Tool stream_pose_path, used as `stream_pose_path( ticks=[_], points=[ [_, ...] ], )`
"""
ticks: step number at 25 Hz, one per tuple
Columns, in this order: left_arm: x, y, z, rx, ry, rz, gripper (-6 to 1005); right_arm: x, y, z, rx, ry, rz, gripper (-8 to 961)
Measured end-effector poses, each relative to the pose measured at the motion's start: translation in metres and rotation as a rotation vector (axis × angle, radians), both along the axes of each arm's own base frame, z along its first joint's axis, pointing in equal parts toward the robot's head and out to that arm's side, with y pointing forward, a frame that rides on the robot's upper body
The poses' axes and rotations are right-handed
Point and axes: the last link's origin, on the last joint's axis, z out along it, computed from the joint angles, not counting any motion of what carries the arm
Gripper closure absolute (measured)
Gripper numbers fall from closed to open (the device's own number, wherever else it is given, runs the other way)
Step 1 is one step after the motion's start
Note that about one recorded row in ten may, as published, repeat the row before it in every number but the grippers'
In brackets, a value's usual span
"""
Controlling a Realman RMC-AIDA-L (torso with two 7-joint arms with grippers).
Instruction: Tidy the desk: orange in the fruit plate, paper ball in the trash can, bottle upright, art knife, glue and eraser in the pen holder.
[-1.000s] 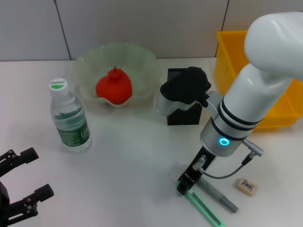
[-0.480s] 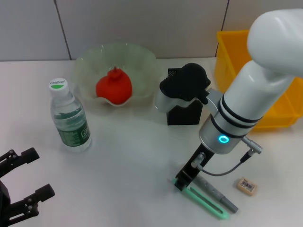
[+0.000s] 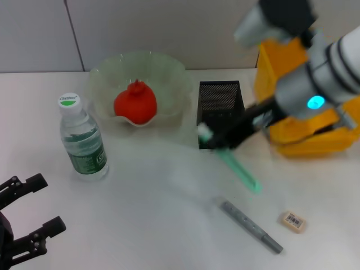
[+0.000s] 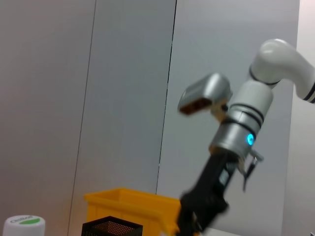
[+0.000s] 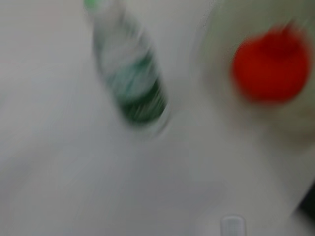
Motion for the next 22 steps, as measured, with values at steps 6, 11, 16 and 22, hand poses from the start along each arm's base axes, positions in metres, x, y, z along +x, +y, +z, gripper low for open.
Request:
stream_pose_path(
  ticks=[6,11,16,22],
  points=[
    [0.001,0.002,0.0,0.009,-0.004,0.001,151,-0.008,0.017,0.035,0.225,0.08,0.162,787],
    [0.0,0.001,-0.001,0.018,-0.013,0.011,151,-0.009,0.03,0.028,0.339,0.144,0.297,787],
    [-0.001,0.0,-0.001,0.022,-0.022,0.022,151,-0.007,0.039,0.016,0.378,0.185,0.357,788],
    [-0.001,0.0,-0.002,0.02,-0.027,0.026,151,-0.001,0.05,0.004,0.444,0.178,0.412,781]
  ],
)
